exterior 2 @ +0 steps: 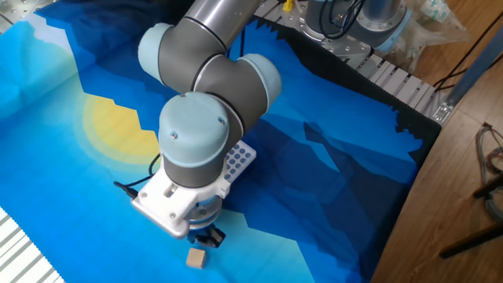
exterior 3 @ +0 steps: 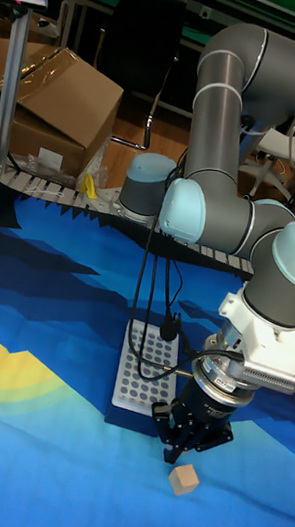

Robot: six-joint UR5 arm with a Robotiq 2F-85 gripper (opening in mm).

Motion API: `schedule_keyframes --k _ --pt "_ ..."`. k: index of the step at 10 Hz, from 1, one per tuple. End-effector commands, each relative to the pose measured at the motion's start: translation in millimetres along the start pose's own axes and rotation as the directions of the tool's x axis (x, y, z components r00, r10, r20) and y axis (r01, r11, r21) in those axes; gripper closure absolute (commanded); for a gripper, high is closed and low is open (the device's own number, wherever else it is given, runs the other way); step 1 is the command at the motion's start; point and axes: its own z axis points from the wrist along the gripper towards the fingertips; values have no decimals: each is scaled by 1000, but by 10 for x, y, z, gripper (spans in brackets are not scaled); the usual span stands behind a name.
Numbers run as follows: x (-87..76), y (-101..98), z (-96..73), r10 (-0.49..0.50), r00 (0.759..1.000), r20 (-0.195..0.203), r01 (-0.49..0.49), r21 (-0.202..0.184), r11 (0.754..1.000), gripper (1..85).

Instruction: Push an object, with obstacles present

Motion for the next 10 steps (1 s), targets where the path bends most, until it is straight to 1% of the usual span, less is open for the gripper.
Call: schedule_keyframes --k 1,2,3,4,5,6,7,8,10 --pt "-110 44 -19 72 997 39 -71 -28 997 847" --pt "-164 77 -23 71 996 59 -68 -42 997 847" --pt "-181 123 -26 56 996 66 -52 -59 997 847" --pt "-128 32 -20 18 999 48 -17 -21 1000 847" --pt "-108 -19 -16 -24 999 29 24 -1 1000 847" --pt "-275 -2 11 -50 999 17 50 8 999 847" --pt "-386 51 60 -62 998 17 62 7 998 847" --pt "-521 22 116 -97 995 29 96 37 995 847" --pt "-721 130 204 -111 993 45 109 43 993 847"
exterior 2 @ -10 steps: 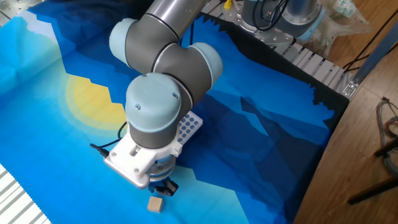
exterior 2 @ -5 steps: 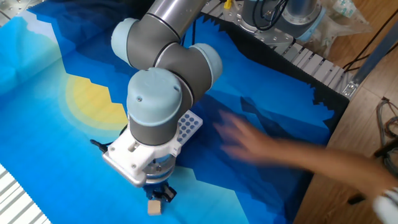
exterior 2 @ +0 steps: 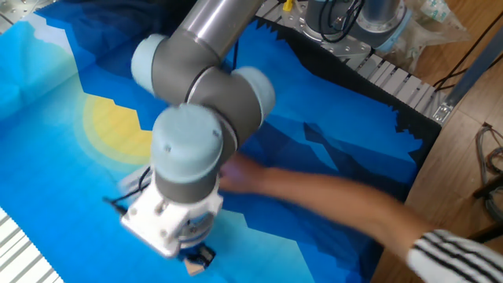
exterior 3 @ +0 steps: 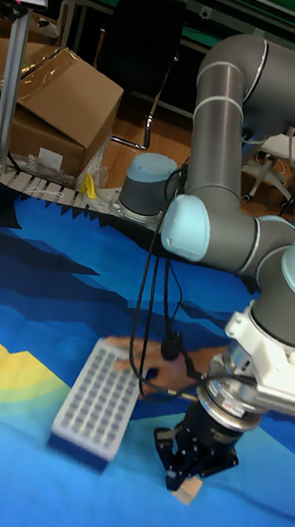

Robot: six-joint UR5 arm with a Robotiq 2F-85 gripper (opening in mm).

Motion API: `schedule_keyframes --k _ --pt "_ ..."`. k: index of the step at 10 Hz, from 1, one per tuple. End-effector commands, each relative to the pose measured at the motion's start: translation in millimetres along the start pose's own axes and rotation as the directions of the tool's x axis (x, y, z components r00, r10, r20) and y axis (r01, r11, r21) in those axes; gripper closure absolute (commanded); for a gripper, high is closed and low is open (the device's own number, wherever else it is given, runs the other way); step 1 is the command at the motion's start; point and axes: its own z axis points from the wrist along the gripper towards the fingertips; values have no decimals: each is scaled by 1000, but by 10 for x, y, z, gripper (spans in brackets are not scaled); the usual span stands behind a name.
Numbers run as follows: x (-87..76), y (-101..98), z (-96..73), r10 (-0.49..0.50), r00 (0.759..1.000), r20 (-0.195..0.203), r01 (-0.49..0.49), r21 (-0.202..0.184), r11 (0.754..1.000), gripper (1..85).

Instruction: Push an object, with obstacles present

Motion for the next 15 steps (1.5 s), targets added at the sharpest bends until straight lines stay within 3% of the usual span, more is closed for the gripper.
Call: schedule_keyframes --k 1,2,4,6,9,15 --pt "-296 104 106 -31 999 21 31 6 1000 847" --pt "-365 119 111 -44 998 33 44 13 999 847" --pt "-390 245 138 -19 999 30 19 -22 1000 847" --pt "-247 311 116 10 1000 3 -10 -59 998 847" --pt "-79 258 171 16 1000 -11 -17 -49 999 847" --pt "335 282 -34 71 996 -60 -74 -60 995 847"
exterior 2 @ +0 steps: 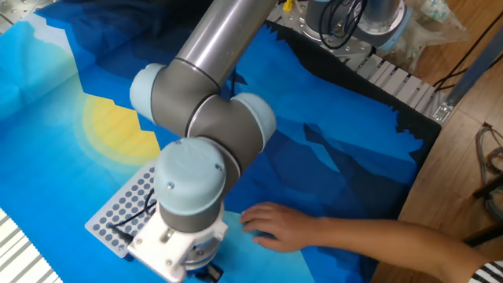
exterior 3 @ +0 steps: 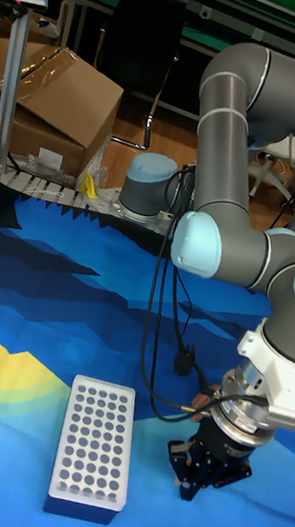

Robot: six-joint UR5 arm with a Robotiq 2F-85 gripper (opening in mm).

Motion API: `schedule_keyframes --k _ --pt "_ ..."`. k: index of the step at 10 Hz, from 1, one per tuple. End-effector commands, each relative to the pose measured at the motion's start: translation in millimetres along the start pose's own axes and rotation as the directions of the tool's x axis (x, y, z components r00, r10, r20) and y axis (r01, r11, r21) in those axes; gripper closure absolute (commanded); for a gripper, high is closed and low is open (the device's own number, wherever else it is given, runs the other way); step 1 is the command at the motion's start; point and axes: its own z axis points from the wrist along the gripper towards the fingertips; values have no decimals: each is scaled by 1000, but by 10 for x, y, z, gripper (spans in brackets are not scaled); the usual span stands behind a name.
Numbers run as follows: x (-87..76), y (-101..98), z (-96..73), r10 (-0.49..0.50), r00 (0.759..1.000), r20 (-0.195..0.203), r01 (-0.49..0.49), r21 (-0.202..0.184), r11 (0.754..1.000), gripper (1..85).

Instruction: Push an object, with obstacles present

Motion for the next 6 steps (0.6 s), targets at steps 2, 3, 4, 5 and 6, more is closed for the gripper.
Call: schedule_keyframes --k 2,3,4,5,6 --pt "323 54 -39 48 999 -11 -49 -35 998 847" --pt "401 79 -17 57 998 -13 -57 -39 998 847" --pt "464 113 8 65 998 -10 -65 -45 997 847" --pt "489 119 31 69 998 -8 -69 -36 997 847" --pt "457 63 45 54 999 -9 -54 -15 998 847"
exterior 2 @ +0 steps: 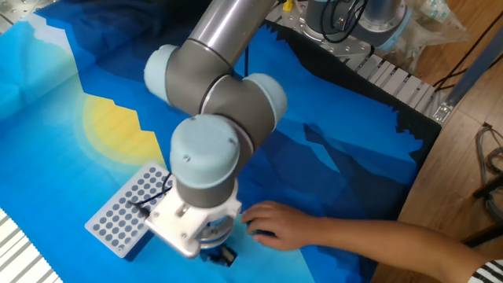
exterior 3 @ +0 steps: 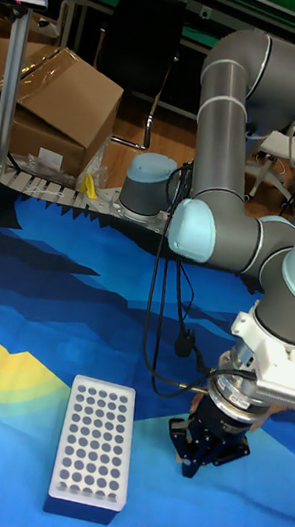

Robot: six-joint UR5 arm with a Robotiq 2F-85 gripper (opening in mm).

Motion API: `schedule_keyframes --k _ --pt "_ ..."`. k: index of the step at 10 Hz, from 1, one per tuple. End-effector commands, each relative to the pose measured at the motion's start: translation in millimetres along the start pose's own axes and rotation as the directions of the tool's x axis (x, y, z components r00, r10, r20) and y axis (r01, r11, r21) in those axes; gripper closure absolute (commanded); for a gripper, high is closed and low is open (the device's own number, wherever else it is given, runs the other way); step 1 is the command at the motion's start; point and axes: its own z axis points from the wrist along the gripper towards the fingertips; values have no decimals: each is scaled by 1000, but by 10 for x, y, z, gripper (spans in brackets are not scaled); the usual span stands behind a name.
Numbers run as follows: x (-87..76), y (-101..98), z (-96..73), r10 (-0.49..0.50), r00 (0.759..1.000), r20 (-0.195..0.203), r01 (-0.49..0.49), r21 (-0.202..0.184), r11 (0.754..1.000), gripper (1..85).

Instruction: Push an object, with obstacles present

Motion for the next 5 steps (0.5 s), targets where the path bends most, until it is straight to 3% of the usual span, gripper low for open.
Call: schedule_keyframes --k 1,5 --pt "21 -79 13 -12 1000 -2 13 21 1000 847" --pt "-154 -346 -340 -66 996 -52 69 69 995 847"
